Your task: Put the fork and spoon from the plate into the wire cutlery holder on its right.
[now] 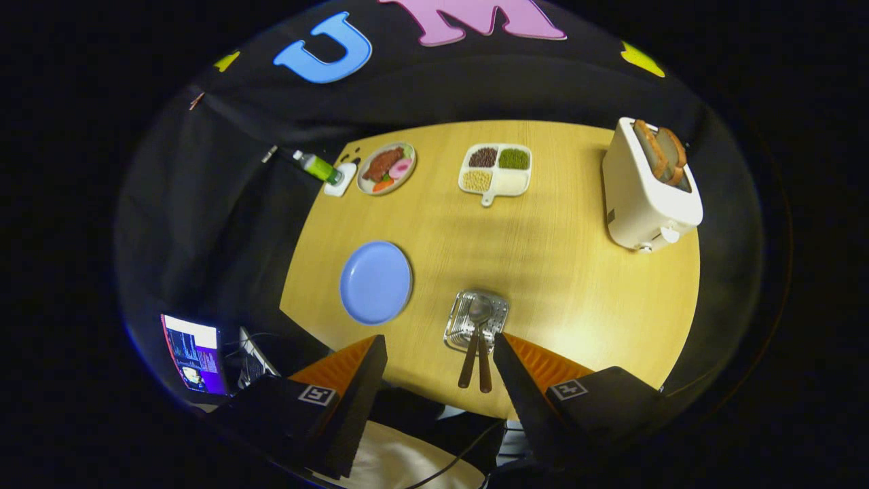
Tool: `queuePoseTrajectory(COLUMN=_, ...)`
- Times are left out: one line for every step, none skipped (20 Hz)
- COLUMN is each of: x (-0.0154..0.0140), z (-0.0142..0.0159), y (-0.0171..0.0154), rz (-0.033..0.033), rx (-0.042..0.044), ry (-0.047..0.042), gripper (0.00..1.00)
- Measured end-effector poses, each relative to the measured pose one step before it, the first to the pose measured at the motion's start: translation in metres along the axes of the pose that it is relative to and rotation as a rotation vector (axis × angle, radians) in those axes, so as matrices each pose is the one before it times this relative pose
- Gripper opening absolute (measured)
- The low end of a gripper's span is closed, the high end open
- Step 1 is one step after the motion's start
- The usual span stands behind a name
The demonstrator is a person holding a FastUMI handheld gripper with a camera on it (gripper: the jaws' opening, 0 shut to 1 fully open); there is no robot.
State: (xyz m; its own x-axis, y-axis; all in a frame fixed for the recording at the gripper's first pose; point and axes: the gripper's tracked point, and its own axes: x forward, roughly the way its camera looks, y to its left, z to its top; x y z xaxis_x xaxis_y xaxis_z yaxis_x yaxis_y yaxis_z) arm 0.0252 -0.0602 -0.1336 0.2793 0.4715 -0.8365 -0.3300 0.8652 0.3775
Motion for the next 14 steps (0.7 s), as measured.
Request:
queuePoseTrajectory(x=-0.00898, z=0.00350, y=-0.00109, rz=-0.00547, rx=-0.02182, ry=-0.03591, gripper=0.98)
queuePoseTrajectory(x=-0.01119, z=0.00143, y=-0.00096, rz=-0.00413, rx=-0.02157, ry=-0.03384, gripper=0.98)
queuePoseTrajectory(x=-0.01024, z=0.00330, y=-0.00130, rz=-0.00639, rx=-0.01506, ry=-0.03534, gripper=0.99)
queuePoseTrajectory(x=-0.00956, z=0.00566, y=-0.00092, rz=-0.00588, rx=-0.00745, ry=-0.04379, gripper=0.99)
queuePoseTrajectory(x=-0.00928, z=0.00800, y=-0.00225, rz=-0.00881, rx=-0.00140, ry=-0.05831, gripper=0.99)
queuePoseTrajectory(x=-0.00888, z=0.01018, y=-0.00196, rz=-0.00773, rx=-0.00254, ry=-0.06345, gripper=0.99)
queuePoseTrajectory(x=-0.00783, z=0.00940, y=-0.00192, rz=-0.00787, rx=-0.00711, ry=-0.06258, gripper=0.99)
queuePoseTrajectory(x=-0.01241, z=0.00579, y=-0.00067, rz=-0.01314, rx=-0.01743, ry=-0.05554, gripper=0.99)
queuePoseTrajectory(x=-0.00812, z=0.00660, y=-0.00287, rz=-0.01403, rx=-0.02574, ry=-0.05118, gripper=0.99)
queuePoseTrajectory(x=-0.00835, z=0.00271, y=-0.00406, rz=-0.01906, rx=-0.03282, ry=-0.04371, gripper=0.99)
queuePoseTrajectory(x=-0.00811, z=0.00698, y=-0.00180, rz=-0.01926, rx=-0.03731, ry=-0.06120, gripper=0.99)
queuePoseTrajectory(x=-0.00885, z=0.00781, y=0.00051, rz=-0.01797, rx=-0.04421, ry=-0.06115, gripper=0.99)
queuePoseTrajectory(x=-0.00744, z=0.00775, y=0.00120, rz=-0.02037, rx=-0.04638, ry=-0.05457, gripper=0.99)
queuePoseTrajectory(x=-0.00319, z=0.00850, y=0.00210, rz=-0.01450, rx=-0.03652, ry=-0.05780, gripper=0.99)
